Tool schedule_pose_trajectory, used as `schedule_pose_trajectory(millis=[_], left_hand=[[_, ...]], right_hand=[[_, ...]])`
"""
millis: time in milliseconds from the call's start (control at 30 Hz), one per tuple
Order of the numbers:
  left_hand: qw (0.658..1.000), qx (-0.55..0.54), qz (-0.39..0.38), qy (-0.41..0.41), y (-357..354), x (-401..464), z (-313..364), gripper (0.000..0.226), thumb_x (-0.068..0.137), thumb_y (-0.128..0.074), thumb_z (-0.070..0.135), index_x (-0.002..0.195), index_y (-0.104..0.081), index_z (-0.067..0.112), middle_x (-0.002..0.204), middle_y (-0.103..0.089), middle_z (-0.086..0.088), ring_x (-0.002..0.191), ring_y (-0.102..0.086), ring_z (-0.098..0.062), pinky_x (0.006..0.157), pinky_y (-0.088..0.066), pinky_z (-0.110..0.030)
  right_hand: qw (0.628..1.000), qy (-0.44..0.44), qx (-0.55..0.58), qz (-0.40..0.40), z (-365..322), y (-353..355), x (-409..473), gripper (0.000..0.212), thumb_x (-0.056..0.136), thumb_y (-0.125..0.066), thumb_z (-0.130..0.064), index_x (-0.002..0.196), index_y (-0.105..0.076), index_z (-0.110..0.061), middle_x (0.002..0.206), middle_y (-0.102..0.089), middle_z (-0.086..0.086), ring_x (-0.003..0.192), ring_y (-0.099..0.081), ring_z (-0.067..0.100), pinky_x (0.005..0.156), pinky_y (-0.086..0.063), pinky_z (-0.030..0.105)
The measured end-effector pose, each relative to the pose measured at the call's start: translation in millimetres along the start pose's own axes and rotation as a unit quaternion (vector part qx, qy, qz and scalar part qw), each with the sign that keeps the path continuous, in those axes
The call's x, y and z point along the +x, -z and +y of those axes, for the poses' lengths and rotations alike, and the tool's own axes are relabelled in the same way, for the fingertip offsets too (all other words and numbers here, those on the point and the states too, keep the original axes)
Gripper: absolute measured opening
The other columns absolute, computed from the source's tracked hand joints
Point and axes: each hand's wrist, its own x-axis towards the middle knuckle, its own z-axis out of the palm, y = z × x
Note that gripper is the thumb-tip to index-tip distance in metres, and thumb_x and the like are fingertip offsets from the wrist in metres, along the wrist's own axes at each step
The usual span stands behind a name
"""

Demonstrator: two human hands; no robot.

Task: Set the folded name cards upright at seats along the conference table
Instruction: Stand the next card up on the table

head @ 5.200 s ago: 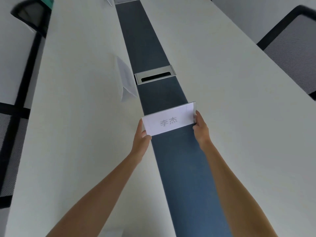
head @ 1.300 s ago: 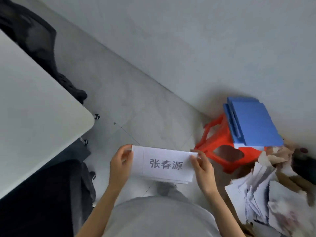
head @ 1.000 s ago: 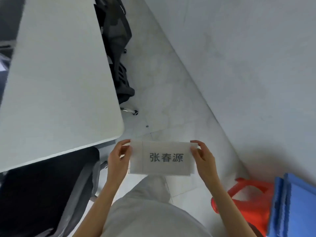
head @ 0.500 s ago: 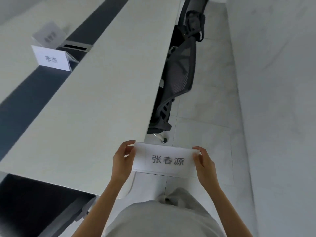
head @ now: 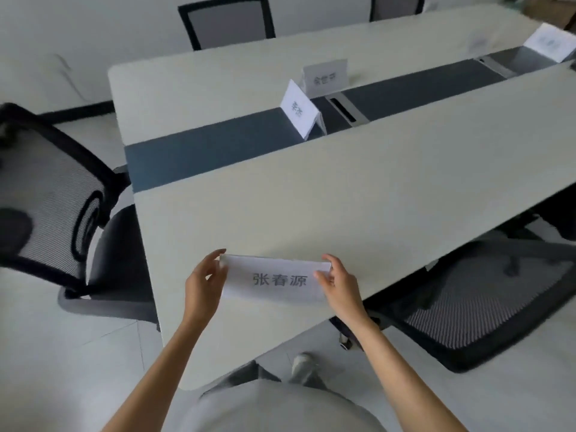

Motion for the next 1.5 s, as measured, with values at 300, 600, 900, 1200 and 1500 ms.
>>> schedule_pose_trajectory(millis=[300, 600, 900, 1200, 1500], left_hand=[[0.991, 0.003, 0.095, 0.095, 10, 23, -25, 0.021, 0.085, -0.055, 0.011, 0.105, -0.059, 0.017, 0.077, -0.059, -0.010, 0.075, -0.054, -0.022, 0.062, -0.039, -0.012], [0.997, 0.035, 0.054, 0.049, 24, 30, -50, 0.021, 0.084, -0.059, 0.014, 0.104, -0.059, 0.021, 0.107, -0.052, 0.000, 0.099, -0.054, -0.017, 0.087, -0.043, -0.023], [0.998, 0.010, -0.034, -0.049, 44, 57, -1, 0.032, 0.078, -0.067, 0.015, 0.086, -0.060, 0.045, 0.096, -0.066, 0.033, 0.102, -0.061, 0.000, 0.077, -0.046, -0.005], [0.987, -0.015, -0.091, -0.128, -81, 152, 101, 0.018, 0.078, -0.066, 0.012, 0.095, -0.062, 0.016, 0.097, -0.067, 0.008, 0.091, -0.063, -0.007, 0.089, -0.044, -0.007], [0.993, -0.033, -0.108, -0.030, -229, 218, 114, 0.017, 0.082, -0.060, 0.004, 0.098, -0.061, 0.007, 0.104, -0.063, 0.003, 0.107, -0.061, -0.021, 0.096, -0.041, -0.020]], right_hand=[[0.989, 0.077, -0.054, -0.116, -21, -29, 82, 0.027, 0.088, -0.055, -0.018, 0.112, -0.051, -0.007, 0.060, -0.043, 0.011, 0.060, -0.042, 0.024, 0.054, -0.026, 0.028], [0.986, 0.110, -0.060, -0.110, -15, -39, 88, 0.033, 0.085, -0.060, -0.017, 0.116, -0.053, -0.007, 0.086, -0.058, 0.007, 0.085, -0.058, 0.024, 0.074, -0.036, 0.018], [0.989, 0.109, 0.004, -0.103, -19, 11, 102, 0.028, 0.083, -0.062, -0.021, 0.111, -0.059, -0.020, 0.105, -0.068, 0.007, 0.099, -0.062, 0.024, 0.090, -0.046, 0.028], [0.990, 0.081, 0.109, 0.030, 11, 131, 192, 0.029, 0.084, -0.060, -0.008, 0.111, -0.059, -0.015, 0.108, -0.062, -0.006, 0.087, -0.055, -0.022, 0.081, -0.041, 0.002], [0.993, 0.002, 0.089, 0.071, 90, 169, 286, 0.028, 0.086, -0.056, -0.010, 0.114, -0.056, -0.011, 0.100, -0.062, 0.003, 0.093, -0.057, 0.014, 0.069, -0.035, -0.003]])
